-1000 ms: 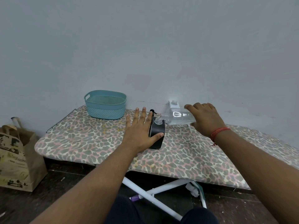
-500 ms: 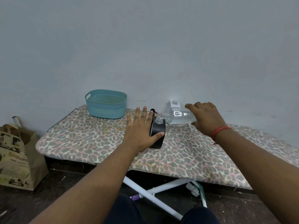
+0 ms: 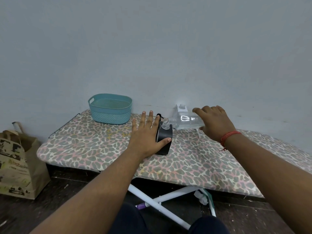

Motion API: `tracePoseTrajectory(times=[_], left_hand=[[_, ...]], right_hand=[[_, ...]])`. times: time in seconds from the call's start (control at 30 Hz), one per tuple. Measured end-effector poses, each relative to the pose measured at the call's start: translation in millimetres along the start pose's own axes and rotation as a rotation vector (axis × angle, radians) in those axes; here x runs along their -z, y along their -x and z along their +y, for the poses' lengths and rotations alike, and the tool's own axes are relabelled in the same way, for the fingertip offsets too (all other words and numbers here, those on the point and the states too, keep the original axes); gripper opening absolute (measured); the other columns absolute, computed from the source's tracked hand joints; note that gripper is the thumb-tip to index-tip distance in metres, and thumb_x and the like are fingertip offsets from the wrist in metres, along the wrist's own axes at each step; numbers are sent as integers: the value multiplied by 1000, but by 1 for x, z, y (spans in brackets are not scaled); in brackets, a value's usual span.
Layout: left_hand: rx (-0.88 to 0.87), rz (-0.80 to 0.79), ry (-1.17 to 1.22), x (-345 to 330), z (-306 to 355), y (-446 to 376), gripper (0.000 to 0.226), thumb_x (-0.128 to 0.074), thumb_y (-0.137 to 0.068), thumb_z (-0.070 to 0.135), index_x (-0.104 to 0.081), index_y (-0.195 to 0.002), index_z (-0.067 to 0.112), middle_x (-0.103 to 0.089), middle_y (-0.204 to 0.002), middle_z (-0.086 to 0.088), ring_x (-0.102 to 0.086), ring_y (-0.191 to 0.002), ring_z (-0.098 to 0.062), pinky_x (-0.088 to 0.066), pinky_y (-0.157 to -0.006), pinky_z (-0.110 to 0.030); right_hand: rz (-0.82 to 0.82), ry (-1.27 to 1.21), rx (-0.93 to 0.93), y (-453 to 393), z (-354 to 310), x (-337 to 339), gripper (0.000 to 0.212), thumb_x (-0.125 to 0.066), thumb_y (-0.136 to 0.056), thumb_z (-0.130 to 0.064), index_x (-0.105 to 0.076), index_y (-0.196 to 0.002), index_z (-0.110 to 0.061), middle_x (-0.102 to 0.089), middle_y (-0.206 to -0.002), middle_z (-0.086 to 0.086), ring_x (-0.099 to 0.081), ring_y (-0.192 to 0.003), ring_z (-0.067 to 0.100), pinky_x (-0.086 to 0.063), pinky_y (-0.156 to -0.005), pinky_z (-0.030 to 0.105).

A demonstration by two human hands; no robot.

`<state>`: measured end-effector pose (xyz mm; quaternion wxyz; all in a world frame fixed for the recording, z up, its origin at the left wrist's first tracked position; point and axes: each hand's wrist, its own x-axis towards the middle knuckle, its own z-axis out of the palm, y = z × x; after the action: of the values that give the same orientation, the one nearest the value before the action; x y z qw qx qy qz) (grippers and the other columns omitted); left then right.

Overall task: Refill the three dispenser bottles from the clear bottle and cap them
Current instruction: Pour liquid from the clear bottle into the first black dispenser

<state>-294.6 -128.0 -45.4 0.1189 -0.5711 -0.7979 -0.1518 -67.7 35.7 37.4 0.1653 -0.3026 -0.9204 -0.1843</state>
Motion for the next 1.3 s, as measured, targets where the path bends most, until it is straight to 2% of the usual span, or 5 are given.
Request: tracePoseTrajectory(times=[0.57,0.97,1.3], left_hand=[[2,0,14,-1,0,1,111,3,-73,99,15,-162,33,27,-168,1,32,-153,-22,10,-123,-62],[-9,-4,9,0,-1,1,111,1,-74,98,15,-162,32,27,-168,1,31,-153,-22,14,-122,-59],[-11,6,8,-1,-1,1,111,0,-75,98,11,-163,31,24,-169,1,30,-154,-22,12,-122,-60]], right_hand=[[-1,-7,5,0,1,0,73,-81,-79,-25,-43,-141,-29,-60,-124,4,-55,-114,30,-31,-115,52],[11,3,13,-1,2,-1,73,-82,-77,-26,-43,-140,-29,-61,-122,4,-56,-112,30,-32,-114,53],[13,13,10,-1,2,-1,73,-82,-78,-25,-43,-140,-29,-60,-125,4,-56,-115,31,-29,-116,53]])
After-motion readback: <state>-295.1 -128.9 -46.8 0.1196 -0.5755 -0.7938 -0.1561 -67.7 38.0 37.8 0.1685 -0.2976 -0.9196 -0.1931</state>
